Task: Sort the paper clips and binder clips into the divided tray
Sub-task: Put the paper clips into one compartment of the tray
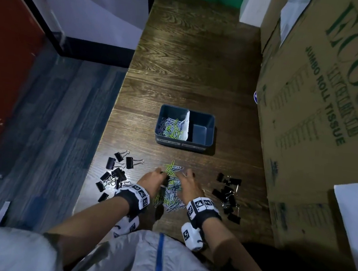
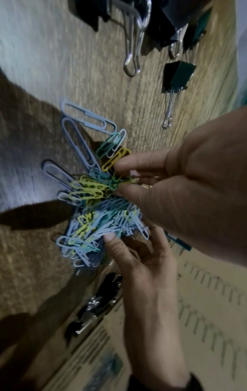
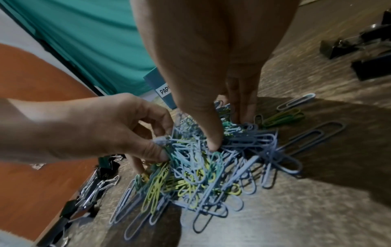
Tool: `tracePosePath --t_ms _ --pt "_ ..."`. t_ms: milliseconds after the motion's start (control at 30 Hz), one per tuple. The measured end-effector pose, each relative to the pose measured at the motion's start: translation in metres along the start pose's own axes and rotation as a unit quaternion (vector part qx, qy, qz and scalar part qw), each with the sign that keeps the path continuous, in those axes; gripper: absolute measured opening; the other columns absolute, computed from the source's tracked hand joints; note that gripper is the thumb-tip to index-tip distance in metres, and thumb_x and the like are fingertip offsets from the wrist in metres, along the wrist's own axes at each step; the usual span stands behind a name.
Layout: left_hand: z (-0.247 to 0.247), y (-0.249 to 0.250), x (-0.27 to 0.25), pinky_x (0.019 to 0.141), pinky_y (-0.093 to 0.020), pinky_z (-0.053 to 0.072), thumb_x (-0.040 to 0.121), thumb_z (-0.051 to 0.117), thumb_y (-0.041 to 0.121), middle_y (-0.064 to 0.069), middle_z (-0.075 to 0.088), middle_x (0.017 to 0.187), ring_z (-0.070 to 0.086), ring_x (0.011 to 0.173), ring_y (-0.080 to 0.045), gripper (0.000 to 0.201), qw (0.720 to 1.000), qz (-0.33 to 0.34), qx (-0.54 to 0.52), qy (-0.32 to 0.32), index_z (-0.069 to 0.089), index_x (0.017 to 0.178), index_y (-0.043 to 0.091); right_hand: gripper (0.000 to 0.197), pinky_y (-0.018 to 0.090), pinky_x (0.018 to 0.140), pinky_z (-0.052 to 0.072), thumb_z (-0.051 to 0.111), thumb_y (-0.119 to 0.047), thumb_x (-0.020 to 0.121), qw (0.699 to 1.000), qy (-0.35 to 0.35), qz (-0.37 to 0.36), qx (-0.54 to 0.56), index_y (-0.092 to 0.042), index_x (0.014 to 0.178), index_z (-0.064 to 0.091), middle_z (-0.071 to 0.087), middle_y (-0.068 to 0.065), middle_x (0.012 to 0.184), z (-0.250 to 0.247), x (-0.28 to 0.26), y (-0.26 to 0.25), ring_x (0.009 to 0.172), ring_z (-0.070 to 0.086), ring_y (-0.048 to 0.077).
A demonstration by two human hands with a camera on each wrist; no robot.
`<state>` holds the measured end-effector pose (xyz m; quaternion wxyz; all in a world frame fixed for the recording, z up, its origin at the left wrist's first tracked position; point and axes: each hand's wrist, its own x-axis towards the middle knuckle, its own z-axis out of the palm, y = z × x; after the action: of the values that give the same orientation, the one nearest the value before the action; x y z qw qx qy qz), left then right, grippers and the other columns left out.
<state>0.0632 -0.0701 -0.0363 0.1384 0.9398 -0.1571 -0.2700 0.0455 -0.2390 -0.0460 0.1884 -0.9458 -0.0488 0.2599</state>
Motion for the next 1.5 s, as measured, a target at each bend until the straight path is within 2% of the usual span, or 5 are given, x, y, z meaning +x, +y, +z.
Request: tracePosePath --t_ms 367,533,767,1267,1500 --pt "-0.031 -0.009 -0.001 0.074 -0.031 0.055 0.081 0.065 -0.004 -0.004 0.07 0.085 0.065 0.077 -0.019 0.02 0.988 0.009 -0.135 0.078 0.073 0.084 0.015 0.027 0.044 0.069 0.06 0.061 0.004 0.087 0.996 0.035 0.071 0.033 -0.02 0.086 0.074 0.069 0.011 0.089 -0.014 0.012 0.009 0.071 0.067 0.029" --pt "-0.08 -0.001 0.002 0.067 -0.005 0.047 0.089 0.062 0.0 0.003 0.067 0.087 0.061 0.073 -0.003 0.013 0.973 0.049 -0.164 0.153 0.071 0.091 0.009 0.025 0.047 0.077 0.06 0.065 0.006 0.084 0.996 0.022 0.076 0.041 -0.013 0.07 0.073 0.072 0.007 0.084 -0.037 0.01 0.01 0.081 0.069 0.028" --pt "-0.166 0.005 0.044 0.063 -0.012 0.05 0.087 0.067 0.002 0.002 0.069 0.08 0.064 0.067 -0.005 0.011 0.946 0.042 -0.212 0.24 0.073 0.088 0.012 0.015 0.038 0.087 0.058 0.073 0.001 0.085 0.998 0.036 0.007 0.051 -0.014 0.08 0.076 0.073 0.007 0.096 -0.083 0.006 -0.005 0.088 0.068 0.019" --pt "-0.115 -0.026 0.058 0.082 -0.035 0.055 0.079 0.062 -0.007 -0.007 0.072 0.093 0.067 0.086 -0.022 0.028 0.992 0.017 -0.123 0.029 0.073 0.095 0.014 0.022 0.035 0.092 0.056 0.077 -0.002 0.082 0.981 0.168 -0.086 0.053 -0.01 0.103 0.078 0.076 0.013 0.103 -0.203 0.068 -0.083 0.1 0.07 0.027" --pt "-0.057 -0.021 0.056 0.097 -0.039 0.045 0.085 0.069 0.031 -0.015 0.053 0.129 0.052 0.117 -0.033 0.052 0.997 -0.006 -0.056 -0.045 0.051 0.131 0.015 0.025 0.04 0.087 0.057 0.073 -0.015 0.085 0.984 0.165 -0.03 0.058 -0.023 0.108 0.075 0.076 0.006 0.1 -0.192 0.064 -0.059 0.097 0.069 0.027"
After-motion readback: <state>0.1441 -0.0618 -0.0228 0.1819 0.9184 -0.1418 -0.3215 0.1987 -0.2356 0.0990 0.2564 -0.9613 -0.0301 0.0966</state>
